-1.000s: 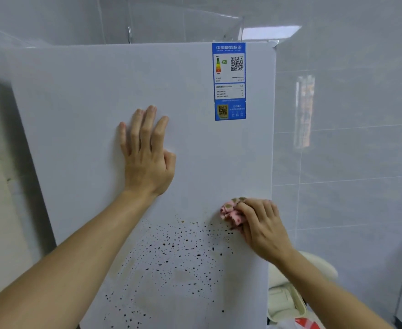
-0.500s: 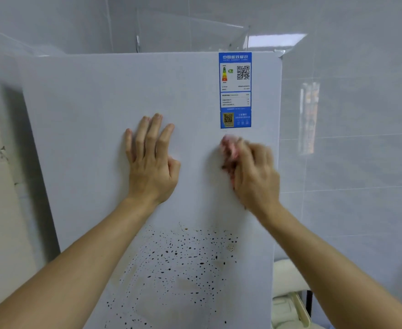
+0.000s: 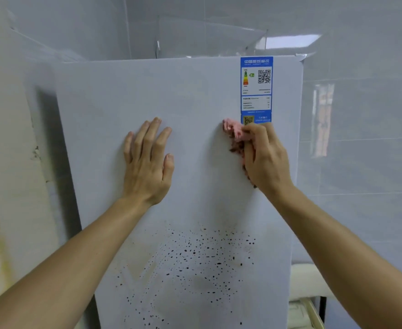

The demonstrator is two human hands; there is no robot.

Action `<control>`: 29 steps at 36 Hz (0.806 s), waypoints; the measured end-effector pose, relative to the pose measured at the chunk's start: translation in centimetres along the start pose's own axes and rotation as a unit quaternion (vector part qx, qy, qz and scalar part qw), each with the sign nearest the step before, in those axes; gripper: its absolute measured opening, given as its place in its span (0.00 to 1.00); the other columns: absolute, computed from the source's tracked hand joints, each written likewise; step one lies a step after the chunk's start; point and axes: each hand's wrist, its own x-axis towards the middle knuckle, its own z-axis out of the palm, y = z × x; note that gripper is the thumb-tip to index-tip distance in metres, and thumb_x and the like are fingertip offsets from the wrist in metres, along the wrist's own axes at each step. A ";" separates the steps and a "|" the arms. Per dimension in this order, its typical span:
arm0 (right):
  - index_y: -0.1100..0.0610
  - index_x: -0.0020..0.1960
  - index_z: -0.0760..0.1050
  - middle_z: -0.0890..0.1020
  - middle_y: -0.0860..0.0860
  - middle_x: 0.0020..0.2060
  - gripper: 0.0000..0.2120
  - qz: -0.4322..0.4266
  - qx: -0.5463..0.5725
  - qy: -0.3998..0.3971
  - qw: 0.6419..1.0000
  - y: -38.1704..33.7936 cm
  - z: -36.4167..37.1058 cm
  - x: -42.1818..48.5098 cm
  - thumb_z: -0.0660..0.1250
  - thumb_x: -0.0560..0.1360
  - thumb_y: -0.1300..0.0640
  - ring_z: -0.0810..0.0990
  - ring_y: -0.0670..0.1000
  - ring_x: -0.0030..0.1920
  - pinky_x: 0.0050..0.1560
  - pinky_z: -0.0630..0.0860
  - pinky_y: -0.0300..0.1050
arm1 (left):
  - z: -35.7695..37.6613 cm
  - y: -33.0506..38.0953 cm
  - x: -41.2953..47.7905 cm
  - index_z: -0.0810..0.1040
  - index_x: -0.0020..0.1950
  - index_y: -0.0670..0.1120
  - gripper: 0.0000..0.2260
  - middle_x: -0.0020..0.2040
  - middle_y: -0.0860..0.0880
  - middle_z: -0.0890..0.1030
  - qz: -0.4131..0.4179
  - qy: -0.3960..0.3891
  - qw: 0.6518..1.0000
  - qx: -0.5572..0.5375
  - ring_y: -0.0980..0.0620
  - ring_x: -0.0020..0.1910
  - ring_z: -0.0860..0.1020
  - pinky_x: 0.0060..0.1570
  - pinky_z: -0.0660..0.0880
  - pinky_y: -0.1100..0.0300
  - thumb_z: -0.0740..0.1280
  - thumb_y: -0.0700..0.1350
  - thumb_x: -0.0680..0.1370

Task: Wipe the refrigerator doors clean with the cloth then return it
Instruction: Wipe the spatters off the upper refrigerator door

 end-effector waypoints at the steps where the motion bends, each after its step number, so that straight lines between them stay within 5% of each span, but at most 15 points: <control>1: 0.69 0.58 0.79 0.80 0.64 0.49 0.08 0.017 0.004 0.024 1.000 -0.6 0.6 0.9 0.66 0.79 0.70 0.80 0.65 0.43 0.29 0.78 0.54 | -0.3 -0.6 -0.1 0.67 0.80 0.42 0.25 0.83 0.41 0.63 -0.006 0.002 1.000 0.002 0.41 0.83 0.59 0.82 0.50 0.38 0.56 0.46 0.83; 5: 0.68 0.55 0.82 0.78 0.62 0.45 0.07 0.030 0.029 0.045 0.998 -3.9 3.4 -0.3 0.70 0.77 0.71 0.78 0.61 0.36 0.26 0.75 0.49 | -1.2 -2.6 -0.6 0.66 0.80 0.42 0.25 0.83 0.41 0.63 -0.015 0.012 1.000 0.014 0.41 0.83 0.59 0.82 0.49 0.38 0.56 0.46 0.83; 9: 0.64 0.52 0.84 0.79 0.58 0.41 0.08 -0.063 0.067 -0.080 0.993 -7.9 6.2 -7.9 0.74 0.74 0.71 0.76 0.57 0.32 0.21 0.73 0.49 | -1.8 -4.1 -1.6 0.65 0.81 0.42 0.26 0.83 0.40 0.62 -0.016 0.002 1.000 0.022 0.40 0.83 0.58 0.82 0.48 0.39 0.56 0.47 0.83; 13: 0.62 0.53 0.84 0.79 0.54 0.41 0.09 -0.164 0.076 -0.196 0.964 -8.7 7.0 -11.9 0.72 0.74 0.70 0.74 0.51 0.34 0.23 0.66 0.42 | -2.4 -5.0 -2.2 0.63 0.81 0.43 0.25 0.83 0.41 0.62 -0.007 -0.007 1.000 0.028 0.41 0.83 0.58 0.82 0.47 0.40 0.55 0.47 0.83; 15: 0.62 0.54 0.84 0.80 0.53 0.42 0.11 -0.203 0.069 -0.209 0.954 -8.1 6.9 -11.3 0.75 0.73 0.70 0.77 0.51 0.37 0.28 0.71 0.43 | -2.7 -5.3 -2.2 0.63 0.81 0.43 0.25 0.83 0.41 0.61 -0.010 -0.010 1.000 0.027 0.41 0.84 0.57 0.83 0.46 0.41 0.55 0.46 0.83; 18: 0.62 0.54 0.83 0.81 0.54 0.42 0.07 -0.207 0.045 -0.154 0.965 -6.5 6.1 -8.6 0.75 0.76 0.66 0.78 0.53 0.38 0.36 0.76 0.48 | -2.8 -5.9 -2.1 0.62 0.82 0.43 0.26 0.83 0.42 0.61 -0.014 -0.012 1.000 0.026 0.42 0.84 0.57 0.83 0.45 0.41 0.55 0.46 0.83; 23: 0.66 0.52 0.83 0.81 0.62 0.46 0.07 -0.084 -0.024 0.011 0.996 -4.3 4.1 -2.4 0.72 0.74 0.70 0.81 0.62 0.42 0.33 0.77 0.52 | -2.7 -6.4 -1.7 0.63 0.81 0.43 0.25 0.83 0.42 0.62 -0.018 -0.003 1.000 0.024 0.41 0.83 0.58 0.83 0.46 0.42 0.55 0.46 0.83; 29: 0.69 0.54 0.80 0.80 0.64 0.48 0.08 0.076 -0.004 0.141 0.987 -5.8 5.1 3.1 0.64 0.80 0.68 0.78 0.64 0.49 0.45 0.71 0.51 | -2.7 -7.1 -1.4 0.64 0.81 0.42 0.25 0.83 0.41 0.62 -0.011 0.011 1.000 0.025 0.41 0.83 0.58 0.82 0.47 0.40 0.56 0.46 0.83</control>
